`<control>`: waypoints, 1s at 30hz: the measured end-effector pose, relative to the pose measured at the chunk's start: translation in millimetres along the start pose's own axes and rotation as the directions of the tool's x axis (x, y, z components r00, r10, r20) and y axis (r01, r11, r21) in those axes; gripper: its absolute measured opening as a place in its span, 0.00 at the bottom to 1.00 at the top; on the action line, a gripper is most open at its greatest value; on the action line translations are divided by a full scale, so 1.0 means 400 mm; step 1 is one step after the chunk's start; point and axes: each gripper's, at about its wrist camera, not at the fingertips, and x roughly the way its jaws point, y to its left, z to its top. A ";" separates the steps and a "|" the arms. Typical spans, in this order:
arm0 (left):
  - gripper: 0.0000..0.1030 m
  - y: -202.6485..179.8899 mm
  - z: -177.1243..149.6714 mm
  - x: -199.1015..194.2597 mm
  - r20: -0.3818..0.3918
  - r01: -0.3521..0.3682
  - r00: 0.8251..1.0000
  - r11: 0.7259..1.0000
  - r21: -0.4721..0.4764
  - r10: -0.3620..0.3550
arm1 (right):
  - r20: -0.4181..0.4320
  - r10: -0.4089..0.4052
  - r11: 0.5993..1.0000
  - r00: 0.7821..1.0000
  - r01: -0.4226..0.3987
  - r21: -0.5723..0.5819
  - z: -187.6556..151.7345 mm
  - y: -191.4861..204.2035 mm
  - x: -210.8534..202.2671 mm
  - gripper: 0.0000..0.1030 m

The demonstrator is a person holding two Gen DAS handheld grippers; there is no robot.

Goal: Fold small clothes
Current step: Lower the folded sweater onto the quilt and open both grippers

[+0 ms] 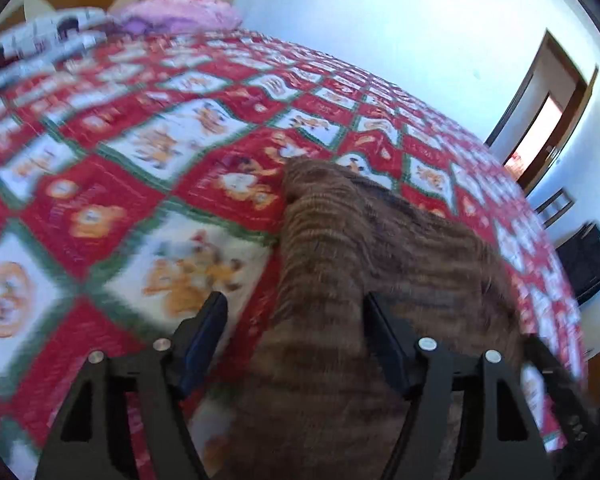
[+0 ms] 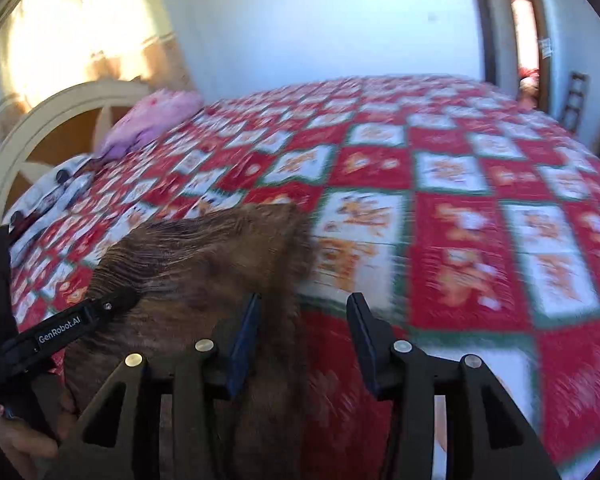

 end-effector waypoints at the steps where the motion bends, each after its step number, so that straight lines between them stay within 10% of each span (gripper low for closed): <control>1: 0.71 -0.001 -0.010 -0.023 0.016 -0.020 1.000 1.000 0.015 0.019 | 0.028 -0.028 0.999 0.999 0.028 -0.027 -0.012 0.004 -0.029 0.44; 16: 0.71 -0.021 -0.170 -0.125 -0.048 0.007 0.999 0.996 0.089 -0.003 | -0.078 0.221 0.968 0.972 -0.209 0.140 -0.165 -0.014 -0.114 0.46; 22: 0.71 -0.039 -0.172 -0.115 -0.039 -0.034 0.998 0.991 0.126 0.039 | -0.034 0.282 0.950 0.959 -0.273 0.152 -0.155 -0.005 -0.142 0.65; 30: 0.73 -0.043 -0.189 -0.121 -0.016 -0.063 0.998 0.986 0.157 0.066 | -0.094 0.203 0.978 0.975 -0.197 0.066 -0.161 0.044 -0.120 0.65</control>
